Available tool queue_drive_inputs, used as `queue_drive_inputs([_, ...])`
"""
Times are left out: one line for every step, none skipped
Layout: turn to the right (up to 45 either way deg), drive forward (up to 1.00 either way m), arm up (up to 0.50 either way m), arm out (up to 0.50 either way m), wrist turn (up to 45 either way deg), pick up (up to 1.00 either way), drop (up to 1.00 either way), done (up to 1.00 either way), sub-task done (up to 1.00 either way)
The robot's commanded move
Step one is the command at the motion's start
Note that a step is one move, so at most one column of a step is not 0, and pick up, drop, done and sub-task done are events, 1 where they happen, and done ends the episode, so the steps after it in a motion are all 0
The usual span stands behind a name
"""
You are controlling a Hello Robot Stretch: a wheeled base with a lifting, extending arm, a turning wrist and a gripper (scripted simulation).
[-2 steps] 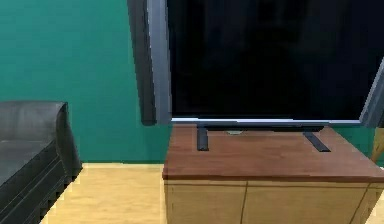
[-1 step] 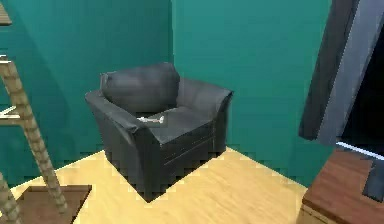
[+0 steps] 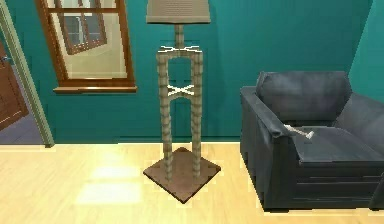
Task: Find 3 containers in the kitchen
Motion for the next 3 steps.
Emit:
queue_drive_inputs([0.0, 0.10, 0.00, 0.00, 0.0, 0.00, 0.00, 0.00, 0.00])
queue_drive_inputs([-30.0, 0.00, 0.00, 0.00, 0.0, 0.00, 0.00, 0.00, 0.00])
queue_drive_inputs([-3.0, 0.00, 0.00, 0.00, 0.0, 0.00, 0.00, 0.00, 0.00])
